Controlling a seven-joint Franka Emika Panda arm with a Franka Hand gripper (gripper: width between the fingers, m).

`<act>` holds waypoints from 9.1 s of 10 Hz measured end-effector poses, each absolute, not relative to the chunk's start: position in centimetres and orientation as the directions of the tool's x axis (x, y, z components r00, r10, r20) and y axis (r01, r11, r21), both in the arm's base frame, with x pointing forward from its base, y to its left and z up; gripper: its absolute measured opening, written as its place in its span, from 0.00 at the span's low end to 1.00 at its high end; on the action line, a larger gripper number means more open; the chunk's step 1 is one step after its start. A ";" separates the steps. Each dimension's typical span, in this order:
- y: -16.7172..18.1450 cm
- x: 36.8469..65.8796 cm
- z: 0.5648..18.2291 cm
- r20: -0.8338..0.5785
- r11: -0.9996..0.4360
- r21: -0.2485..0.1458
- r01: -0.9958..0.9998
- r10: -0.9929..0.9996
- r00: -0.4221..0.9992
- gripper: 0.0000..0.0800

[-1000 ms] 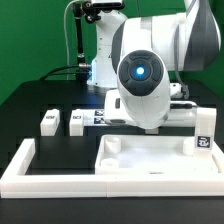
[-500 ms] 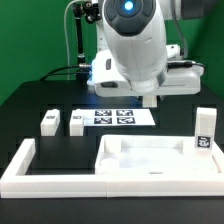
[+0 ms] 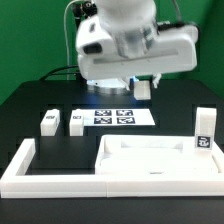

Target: Assemble desk

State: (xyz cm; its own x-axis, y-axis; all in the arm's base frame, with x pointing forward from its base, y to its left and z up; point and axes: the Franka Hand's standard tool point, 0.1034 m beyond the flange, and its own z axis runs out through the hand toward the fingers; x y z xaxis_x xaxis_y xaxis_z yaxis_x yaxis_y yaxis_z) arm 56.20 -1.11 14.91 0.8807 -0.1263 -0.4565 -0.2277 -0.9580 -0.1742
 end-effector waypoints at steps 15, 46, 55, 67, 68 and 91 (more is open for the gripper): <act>-6.9 63.3 17.7 0.528 -0.961 -0.086 -0.262 -0.267 0.806 0.36; -5.9 62.0 13.4 0.542 -0.968 -0.049 -0.248 -0.234 0.807 0.36; -6.1 62.2 13.4 0.609 -0.967 -0.027 -0.252 -0.216 0.763 0.81; -6.4 62.5 13.2 0.081 -0.939 -0.163 -0.303 -0.319 0.944 0.81; -6.4 62.7 13.2 0.084 -0.937 -0.163 -0.308 -0.324 0.942 0.81; -4.3 63.2 12.6 -0.028 -0.609 -0.231 -0.758 -0.775 0.631 0.81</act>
Offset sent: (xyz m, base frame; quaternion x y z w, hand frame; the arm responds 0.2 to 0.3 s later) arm 0.0000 0.0000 0.0000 0.0000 0.1296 0.0000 0.9916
